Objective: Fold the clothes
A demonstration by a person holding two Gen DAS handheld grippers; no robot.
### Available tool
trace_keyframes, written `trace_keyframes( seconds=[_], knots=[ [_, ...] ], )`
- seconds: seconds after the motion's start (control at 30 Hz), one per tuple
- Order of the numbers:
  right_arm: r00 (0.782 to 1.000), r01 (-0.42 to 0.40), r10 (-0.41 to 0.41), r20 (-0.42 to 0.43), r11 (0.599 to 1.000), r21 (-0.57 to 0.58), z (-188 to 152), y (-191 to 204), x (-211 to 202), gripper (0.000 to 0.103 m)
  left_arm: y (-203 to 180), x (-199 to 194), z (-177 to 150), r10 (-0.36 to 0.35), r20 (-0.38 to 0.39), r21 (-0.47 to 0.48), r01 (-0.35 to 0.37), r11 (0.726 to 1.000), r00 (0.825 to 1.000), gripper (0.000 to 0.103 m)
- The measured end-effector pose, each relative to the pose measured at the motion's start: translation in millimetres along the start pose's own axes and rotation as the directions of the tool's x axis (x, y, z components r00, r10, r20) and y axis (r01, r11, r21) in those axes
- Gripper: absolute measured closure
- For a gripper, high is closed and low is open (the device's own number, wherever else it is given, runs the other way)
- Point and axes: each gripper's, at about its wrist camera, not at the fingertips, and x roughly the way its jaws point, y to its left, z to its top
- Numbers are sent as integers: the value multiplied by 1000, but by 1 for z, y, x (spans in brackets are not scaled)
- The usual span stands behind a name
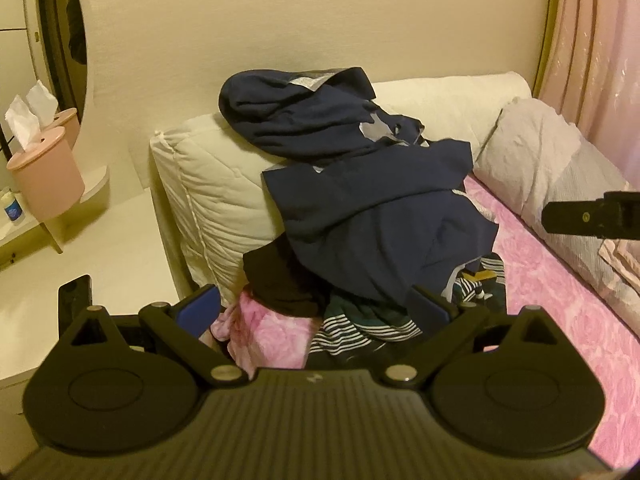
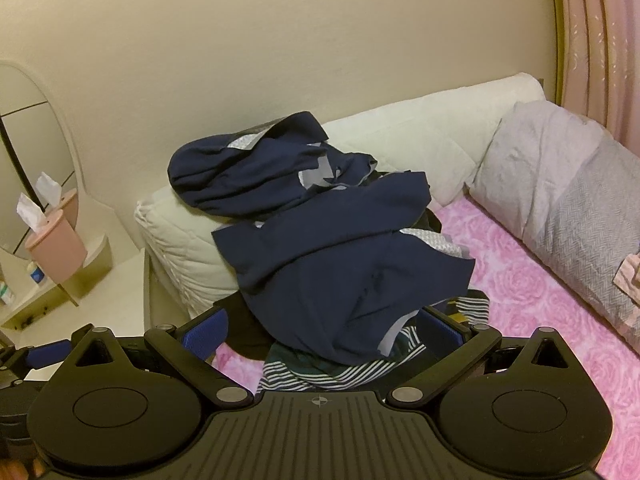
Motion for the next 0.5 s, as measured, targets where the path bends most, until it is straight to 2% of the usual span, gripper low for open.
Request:
trace_keyframes(
  seconds=[0.17,0.3,0.5],
  knots=[
    [1000,-2,2,-12,1000,-4,-3,-4,0,0,-7,2,-4,5,-53,30,-3,1000,999,5],
    [999,-17,17,-27,1000,-12,-9,-11,-3,0,-10,2,-11,11,-90,9,-10,1000,996,5],
    [998,-45,45,-32,999,0,-18,-28,-13,0,-23,-11,-20,31,-94,22,-29,999,995,5]
  ],
)
